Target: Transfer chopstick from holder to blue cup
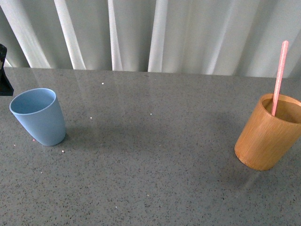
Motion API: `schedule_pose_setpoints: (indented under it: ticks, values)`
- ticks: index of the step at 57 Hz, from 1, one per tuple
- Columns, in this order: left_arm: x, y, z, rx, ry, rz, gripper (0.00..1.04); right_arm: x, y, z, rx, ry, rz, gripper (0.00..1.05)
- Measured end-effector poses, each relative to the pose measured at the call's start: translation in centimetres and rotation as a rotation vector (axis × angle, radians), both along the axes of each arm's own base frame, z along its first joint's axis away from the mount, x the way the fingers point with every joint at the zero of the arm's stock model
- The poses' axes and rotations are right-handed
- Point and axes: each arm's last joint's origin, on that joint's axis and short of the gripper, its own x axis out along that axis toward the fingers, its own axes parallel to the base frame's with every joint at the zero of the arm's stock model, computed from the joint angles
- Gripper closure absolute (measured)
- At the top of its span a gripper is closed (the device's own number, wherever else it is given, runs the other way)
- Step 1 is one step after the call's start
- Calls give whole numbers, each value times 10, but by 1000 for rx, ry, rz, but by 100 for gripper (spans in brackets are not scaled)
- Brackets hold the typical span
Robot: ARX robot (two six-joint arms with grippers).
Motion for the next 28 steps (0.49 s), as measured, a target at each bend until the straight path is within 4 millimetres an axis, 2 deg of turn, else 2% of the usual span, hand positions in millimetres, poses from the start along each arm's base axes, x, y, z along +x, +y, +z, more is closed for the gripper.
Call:
schedule_pose_setpoints:
  ticks: [28]
  values:
    - [40,-4,-18,31,26,23,7,0,0,0,0,0,0,10]
